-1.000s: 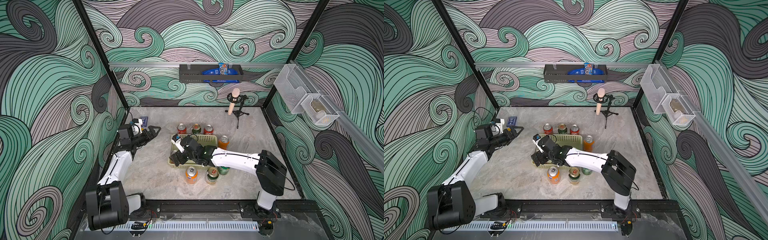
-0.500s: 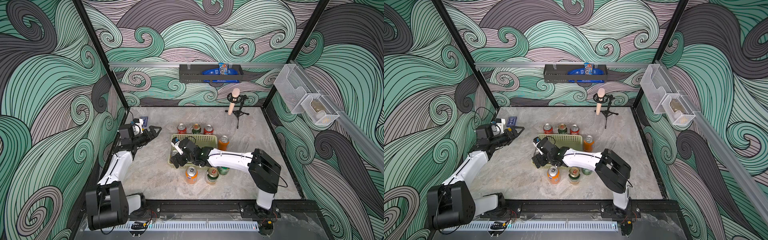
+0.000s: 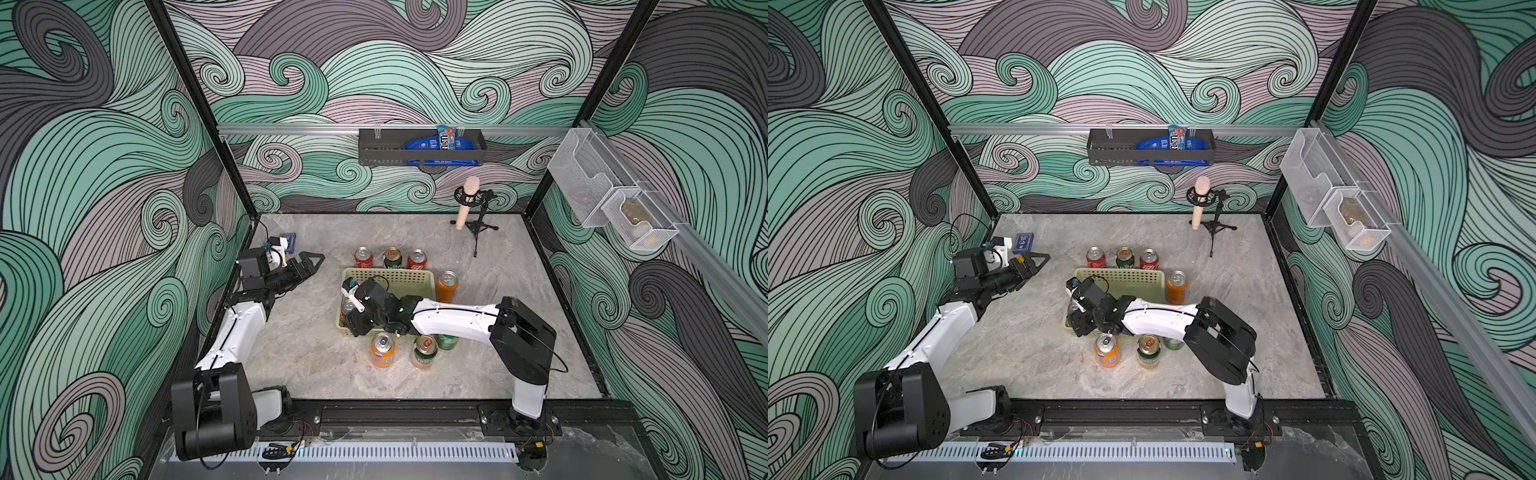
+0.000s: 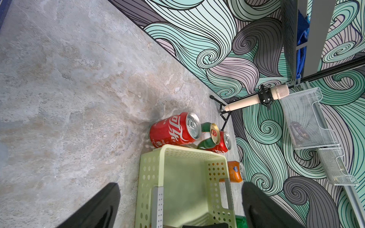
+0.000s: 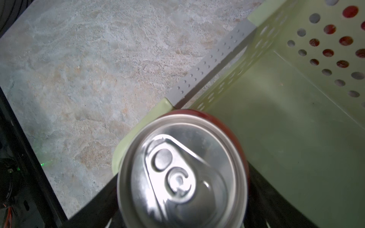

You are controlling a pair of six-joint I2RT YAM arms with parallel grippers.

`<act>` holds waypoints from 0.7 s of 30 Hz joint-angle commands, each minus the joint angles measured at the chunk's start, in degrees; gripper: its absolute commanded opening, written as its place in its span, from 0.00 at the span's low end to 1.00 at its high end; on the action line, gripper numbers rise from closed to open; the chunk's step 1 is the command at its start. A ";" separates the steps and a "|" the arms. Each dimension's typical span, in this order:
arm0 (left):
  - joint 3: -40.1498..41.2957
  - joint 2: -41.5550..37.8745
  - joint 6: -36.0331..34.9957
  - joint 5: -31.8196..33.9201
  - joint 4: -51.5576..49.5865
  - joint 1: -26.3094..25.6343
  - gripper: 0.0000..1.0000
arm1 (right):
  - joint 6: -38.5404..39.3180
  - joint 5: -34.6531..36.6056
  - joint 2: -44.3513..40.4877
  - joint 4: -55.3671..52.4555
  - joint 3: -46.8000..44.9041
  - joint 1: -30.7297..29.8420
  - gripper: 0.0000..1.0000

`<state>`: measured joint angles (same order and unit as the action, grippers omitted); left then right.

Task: Take out the drinks from the basket
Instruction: Pick up the drink from the basket.

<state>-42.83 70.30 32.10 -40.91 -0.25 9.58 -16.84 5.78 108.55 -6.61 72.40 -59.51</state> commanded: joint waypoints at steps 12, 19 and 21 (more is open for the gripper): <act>-1.27 -1.17 -1.23 0.47 -0.50 -0.52 0.99 | -0.21 4.09 -4.67 4.12 -2.66 -0.31 0.57; -1.25 -1.23 -1.31 0.64 -0.72 -0.56 0.99 | 0.89 8.12 -8.50 5.43 -2.21 -0.26 0.56; -1.27 -1.37 -1.34 0.74 -0.72 -0.66 0.99 | 1.11 8.69 -9.41 5.49 -1.68 -0.28 0.56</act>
<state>-42.83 70.28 32.08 -40.49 -0.30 9.28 -16.64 11.57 103.68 -5.74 69.58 -59.68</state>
